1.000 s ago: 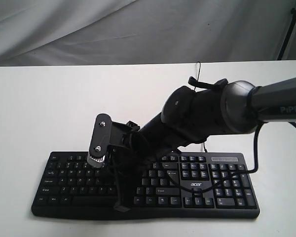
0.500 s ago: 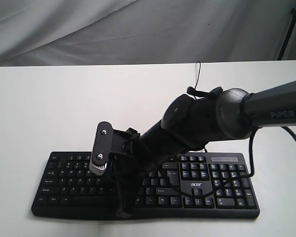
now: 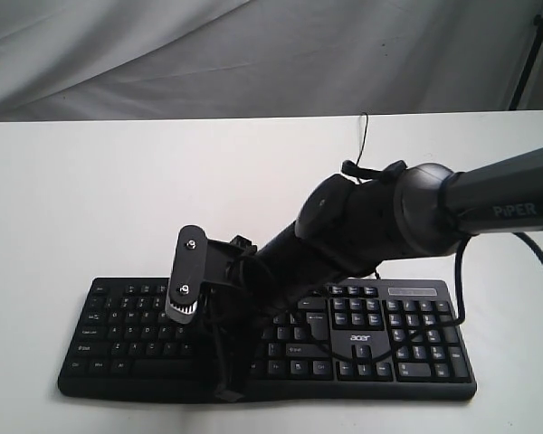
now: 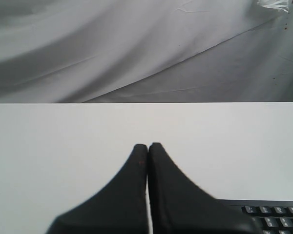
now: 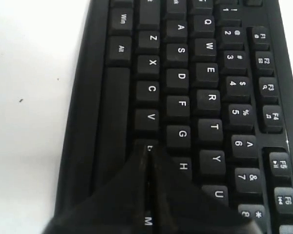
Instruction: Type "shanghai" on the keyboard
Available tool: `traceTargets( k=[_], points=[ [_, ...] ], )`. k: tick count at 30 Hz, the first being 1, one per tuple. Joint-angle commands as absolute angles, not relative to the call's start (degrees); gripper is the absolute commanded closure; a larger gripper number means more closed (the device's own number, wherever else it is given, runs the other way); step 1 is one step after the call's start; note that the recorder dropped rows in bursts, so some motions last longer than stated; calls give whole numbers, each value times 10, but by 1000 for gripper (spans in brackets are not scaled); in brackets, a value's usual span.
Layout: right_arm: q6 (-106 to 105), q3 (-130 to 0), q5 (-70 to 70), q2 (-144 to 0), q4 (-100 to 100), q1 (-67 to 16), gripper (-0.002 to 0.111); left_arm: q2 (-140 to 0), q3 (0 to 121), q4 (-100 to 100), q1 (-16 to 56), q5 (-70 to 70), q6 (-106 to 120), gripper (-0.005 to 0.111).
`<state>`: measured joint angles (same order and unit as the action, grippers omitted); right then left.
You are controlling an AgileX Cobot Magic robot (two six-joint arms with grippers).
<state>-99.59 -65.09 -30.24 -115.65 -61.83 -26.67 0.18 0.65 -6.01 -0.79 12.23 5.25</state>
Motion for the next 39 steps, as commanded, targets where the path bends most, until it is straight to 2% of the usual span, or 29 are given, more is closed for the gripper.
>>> traceTargets(
  k=[1, 39],
  points=[
    [-1004, -647, -302, -1158, -610, -263, 108, 0, 6, -62, -6, 122, 52, 106],
    [-1005, -647, -302, -1160, -593, -263, 108, 0, 6, -62, -6, 122, 52, 106]
  ],
)
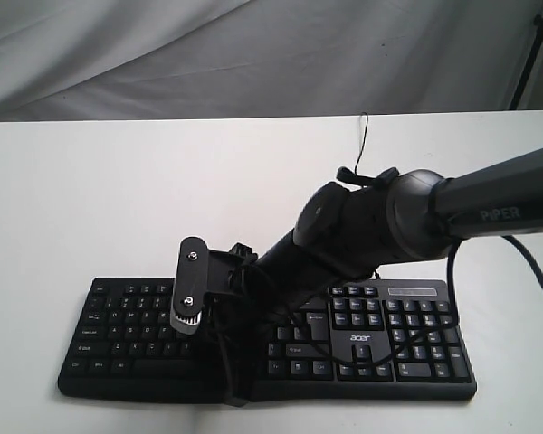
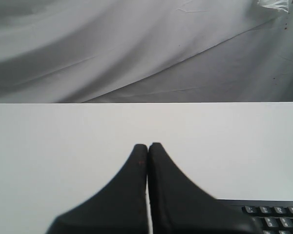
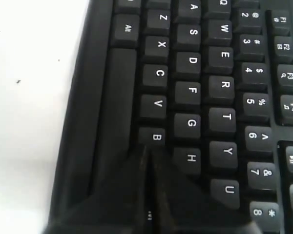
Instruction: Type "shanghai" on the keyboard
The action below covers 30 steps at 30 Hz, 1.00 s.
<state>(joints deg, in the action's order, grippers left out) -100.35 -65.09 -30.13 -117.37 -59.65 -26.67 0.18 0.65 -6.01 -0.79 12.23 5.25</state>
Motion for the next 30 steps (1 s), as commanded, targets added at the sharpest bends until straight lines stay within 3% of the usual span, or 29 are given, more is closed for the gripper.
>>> traceTargets(
  k=[1, 30],
  points=[
    [-1002, -647, -302, -1152, -593, -263, 108, 0, 6, -62, -6, 122, 52, 106],
    [-1002, -701, -274, -1176, -627, -281, 108, 0, 6, -62, -6, 122, 52, 106]
  ],
)
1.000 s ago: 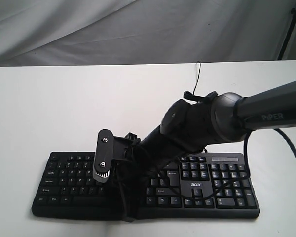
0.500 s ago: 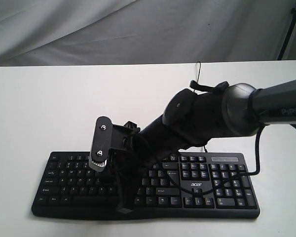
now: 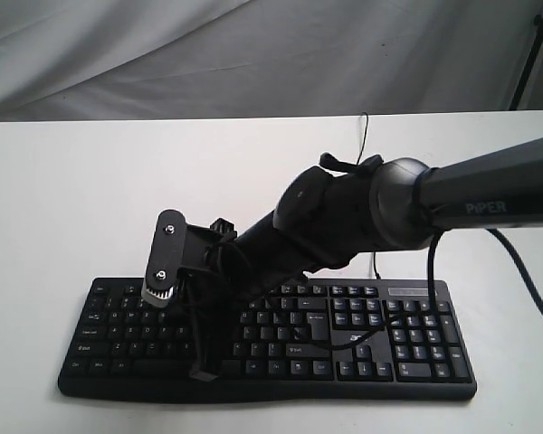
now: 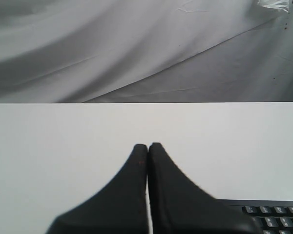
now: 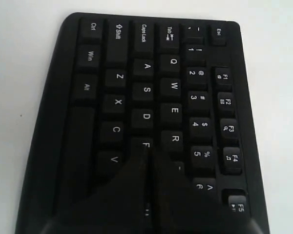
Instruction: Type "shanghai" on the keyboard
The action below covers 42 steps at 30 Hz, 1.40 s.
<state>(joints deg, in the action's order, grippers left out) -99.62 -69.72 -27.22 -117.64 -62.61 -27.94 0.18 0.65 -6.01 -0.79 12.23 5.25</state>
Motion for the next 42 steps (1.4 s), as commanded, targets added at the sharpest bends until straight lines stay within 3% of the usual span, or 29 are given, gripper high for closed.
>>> traceTargets(
  k=[1, 42],
  points=[
    [-1002, -701, -274, -1176, -627, -281, 108, 0, 6, -62, -6, 122, 52, 106],
    [-1025, -701, -263, -1194, -650, -281, 108, 0, 6, -62, -6, 122, 52, 106]
  ],
)
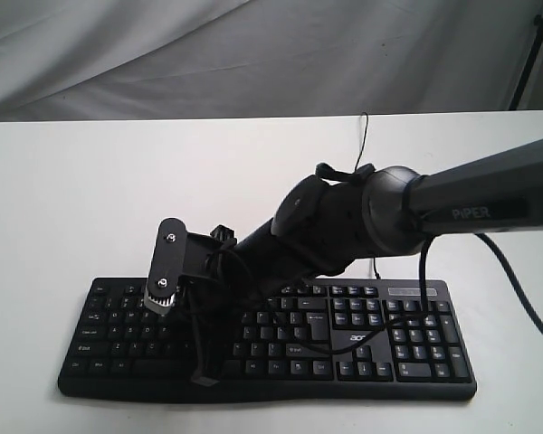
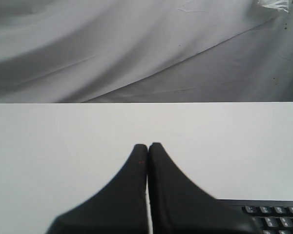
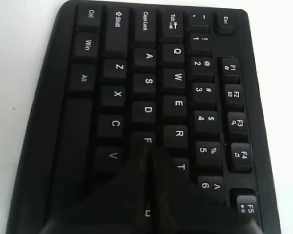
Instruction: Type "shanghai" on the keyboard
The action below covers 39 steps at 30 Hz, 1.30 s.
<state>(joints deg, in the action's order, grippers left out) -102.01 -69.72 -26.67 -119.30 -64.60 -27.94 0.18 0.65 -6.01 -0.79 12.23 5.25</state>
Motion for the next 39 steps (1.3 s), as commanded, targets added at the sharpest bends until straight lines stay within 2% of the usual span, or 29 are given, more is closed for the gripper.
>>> traceTargets(
  k=[1, 39],
  points=[
    [-1025, -701, -263, -1194, -650, -281, 108, 0, 6, -62, -6, 122, 52, 106],
    [-1049, -701, -263, -1204, -658, -281, 108, 0, 6, -62, -6, 122, 52, 106]
  ],
)
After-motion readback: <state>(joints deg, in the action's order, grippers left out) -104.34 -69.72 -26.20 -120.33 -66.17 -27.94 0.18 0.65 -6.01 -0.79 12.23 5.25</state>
